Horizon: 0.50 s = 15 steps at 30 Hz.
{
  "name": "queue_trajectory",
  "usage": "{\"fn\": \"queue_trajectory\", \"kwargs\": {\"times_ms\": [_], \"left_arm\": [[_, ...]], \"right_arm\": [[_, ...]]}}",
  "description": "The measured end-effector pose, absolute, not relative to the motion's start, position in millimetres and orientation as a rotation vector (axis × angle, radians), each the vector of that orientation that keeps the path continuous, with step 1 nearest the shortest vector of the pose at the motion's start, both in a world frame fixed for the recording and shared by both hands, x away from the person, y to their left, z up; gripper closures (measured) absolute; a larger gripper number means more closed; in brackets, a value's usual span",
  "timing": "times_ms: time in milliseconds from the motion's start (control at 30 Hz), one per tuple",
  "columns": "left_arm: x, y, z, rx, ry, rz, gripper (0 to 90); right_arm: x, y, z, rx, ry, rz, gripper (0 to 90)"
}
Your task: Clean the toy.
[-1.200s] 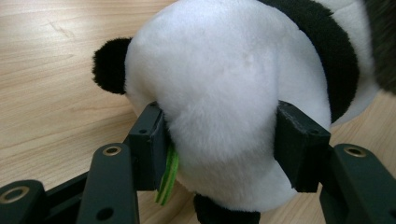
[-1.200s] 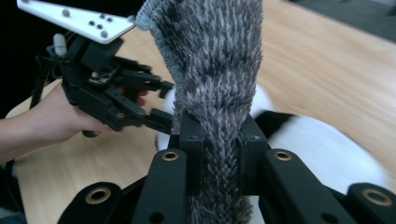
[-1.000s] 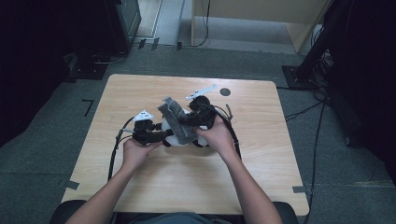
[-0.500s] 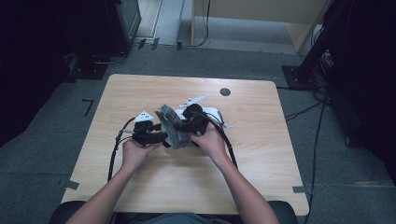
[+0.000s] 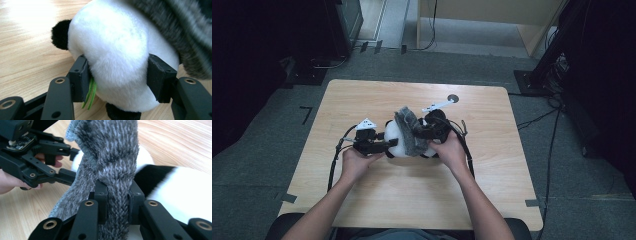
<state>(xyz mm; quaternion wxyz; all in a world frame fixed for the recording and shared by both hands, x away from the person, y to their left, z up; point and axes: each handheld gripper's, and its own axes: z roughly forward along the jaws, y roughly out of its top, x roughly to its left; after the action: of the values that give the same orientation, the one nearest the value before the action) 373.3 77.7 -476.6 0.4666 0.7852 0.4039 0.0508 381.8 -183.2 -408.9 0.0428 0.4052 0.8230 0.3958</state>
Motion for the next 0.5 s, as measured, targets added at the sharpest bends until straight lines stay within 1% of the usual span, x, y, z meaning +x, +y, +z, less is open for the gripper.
{"fn": "queue_trajectory", "kwargs": {"times_ms": [500], "left_arm": [[376.9,75.5,-476.6,1.922,0.989,0.103,41.9]], "right_arm": [[363.6,-234.9,-401.7,1.342,2.42,1.215,76.5]]}}
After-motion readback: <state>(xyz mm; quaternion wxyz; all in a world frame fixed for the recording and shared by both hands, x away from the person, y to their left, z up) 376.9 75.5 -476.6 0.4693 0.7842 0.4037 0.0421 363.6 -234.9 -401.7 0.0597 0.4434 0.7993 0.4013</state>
